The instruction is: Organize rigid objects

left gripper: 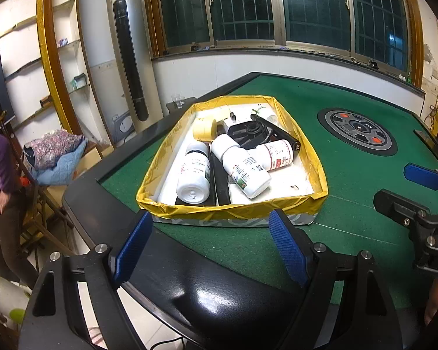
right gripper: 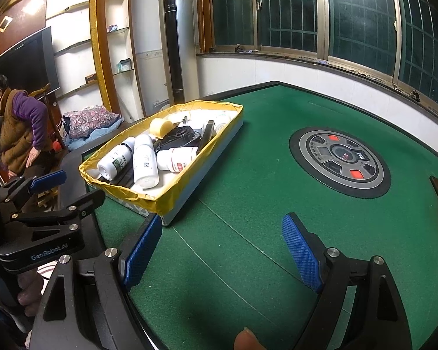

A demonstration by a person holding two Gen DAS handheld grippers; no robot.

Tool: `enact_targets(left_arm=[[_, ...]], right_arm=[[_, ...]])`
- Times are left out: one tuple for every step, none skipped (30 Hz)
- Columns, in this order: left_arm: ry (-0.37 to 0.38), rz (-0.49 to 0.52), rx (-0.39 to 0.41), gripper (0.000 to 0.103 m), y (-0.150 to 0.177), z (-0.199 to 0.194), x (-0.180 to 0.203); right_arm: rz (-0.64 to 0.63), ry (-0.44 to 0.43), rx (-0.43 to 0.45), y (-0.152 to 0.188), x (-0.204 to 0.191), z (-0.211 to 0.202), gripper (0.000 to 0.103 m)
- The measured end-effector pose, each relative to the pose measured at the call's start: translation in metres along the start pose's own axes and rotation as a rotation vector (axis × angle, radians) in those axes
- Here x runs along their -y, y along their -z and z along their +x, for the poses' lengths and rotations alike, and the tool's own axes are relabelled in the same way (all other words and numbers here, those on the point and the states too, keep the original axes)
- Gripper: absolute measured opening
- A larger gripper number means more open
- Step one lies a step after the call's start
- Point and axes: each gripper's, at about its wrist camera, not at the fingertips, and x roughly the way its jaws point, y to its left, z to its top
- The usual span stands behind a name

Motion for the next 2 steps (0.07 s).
enact_targets(left_arm=[[0.003,0.003,0.003,0.083,0.0003,-0.0008,0.0002],[0.011,0.007,0.007,0.083,0.0,-0.0015,0.0011]], right_arm=[[0.001,0.001,0.001,0.0,0.0001,-0.0003,0.081],[0.001,0.003,0.001,-0.0001,0.0004,-0.0004,0.081]])
